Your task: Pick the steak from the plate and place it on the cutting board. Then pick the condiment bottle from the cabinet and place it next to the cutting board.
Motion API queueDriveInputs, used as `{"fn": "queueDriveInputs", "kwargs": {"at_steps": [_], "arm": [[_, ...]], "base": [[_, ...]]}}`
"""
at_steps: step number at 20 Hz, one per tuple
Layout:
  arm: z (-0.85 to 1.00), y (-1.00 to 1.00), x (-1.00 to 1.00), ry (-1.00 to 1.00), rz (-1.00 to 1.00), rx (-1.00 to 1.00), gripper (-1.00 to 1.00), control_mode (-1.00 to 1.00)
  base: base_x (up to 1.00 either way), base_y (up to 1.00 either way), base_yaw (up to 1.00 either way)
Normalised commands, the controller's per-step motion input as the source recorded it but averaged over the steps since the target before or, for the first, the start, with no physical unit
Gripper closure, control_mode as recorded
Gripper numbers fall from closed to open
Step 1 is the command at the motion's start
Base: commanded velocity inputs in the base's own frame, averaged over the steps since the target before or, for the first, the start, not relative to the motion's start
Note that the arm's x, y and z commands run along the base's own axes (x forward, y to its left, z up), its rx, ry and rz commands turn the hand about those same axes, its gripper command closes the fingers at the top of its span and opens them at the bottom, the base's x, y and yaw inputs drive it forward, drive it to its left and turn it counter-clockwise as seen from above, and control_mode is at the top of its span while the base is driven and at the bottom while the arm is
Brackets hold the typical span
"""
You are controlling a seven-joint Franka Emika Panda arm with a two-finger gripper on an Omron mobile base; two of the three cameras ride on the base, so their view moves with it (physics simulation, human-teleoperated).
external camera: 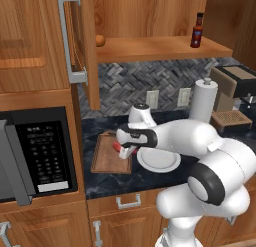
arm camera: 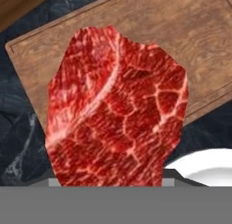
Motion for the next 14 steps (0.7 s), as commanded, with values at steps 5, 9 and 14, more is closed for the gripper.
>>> {"fn": "queueDriveInputs", "kwargs": {"at_steps": [5, 9, 14], "arm": [[-0.02, 0.32, 0.15, 0.0, 0.0, 0.0, 1.0, -1.0], [-0.12, 0.26, 0.24, -0.02, 0.0, 0.0, 1.0, -1.0], [-0.29, 0.16, 0.26, -0.05, 0.0, 0.0, 1.0, -1.0]], "base": [[0.0, 0.0, 0.0], [0.0, 0.0, 0.0], [0.0, 0.0, 0.0]]}}
